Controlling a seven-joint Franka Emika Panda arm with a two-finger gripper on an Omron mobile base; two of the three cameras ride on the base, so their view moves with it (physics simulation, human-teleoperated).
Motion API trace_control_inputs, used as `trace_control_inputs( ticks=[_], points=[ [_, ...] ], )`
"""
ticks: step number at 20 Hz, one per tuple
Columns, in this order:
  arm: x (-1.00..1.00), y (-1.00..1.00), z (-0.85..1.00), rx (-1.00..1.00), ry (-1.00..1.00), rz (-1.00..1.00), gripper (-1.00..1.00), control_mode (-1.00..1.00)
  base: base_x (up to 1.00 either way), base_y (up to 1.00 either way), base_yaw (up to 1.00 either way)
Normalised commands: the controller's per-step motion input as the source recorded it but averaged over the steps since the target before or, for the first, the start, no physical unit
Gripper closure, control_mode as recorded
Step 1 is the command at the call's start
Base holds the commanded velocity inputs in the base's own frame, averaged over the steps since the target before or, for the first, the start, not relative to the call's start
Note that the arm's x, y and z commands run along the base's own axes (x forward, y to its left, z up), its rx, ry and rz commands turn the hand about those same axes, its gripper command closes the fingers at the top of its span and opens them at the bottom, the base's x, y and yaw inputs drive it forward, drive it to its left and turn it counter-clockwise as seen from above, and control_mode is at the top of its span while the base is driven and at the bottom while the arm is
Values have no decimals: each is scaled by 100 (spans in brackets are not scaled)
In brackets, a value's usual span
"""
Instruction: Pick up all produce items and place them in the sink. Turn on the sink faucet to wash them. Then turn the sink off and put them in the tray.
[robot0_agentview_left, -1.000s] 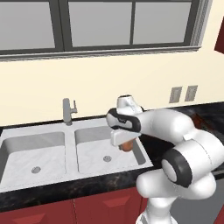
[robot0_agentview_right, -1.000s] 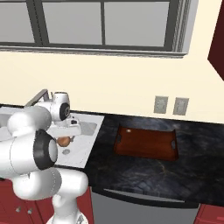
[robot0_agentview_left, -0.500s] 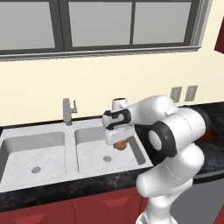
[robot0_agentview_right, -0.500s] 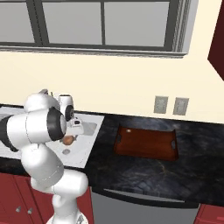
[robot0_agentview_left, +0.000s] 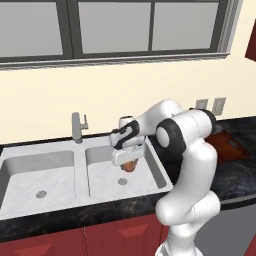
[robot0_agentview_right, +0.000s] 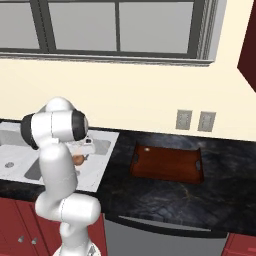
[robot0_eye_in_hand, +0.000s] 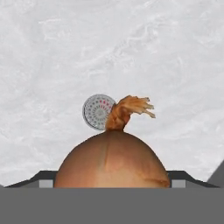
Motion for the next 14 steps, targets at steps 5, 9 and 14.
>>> trace_control_inputs(
  ticks=[5, 9, 14],
  points=[
    [29, 14, -57, 0, 0, 0, 100, -100, 0, 0, 0],
    [1, 2, -41, 0, 1, 0, 100, -100, 0, 0, 0],
    [0, 0, -35, 2, 0, 0, 100, -100, 0, 0, 0]
  ],
)
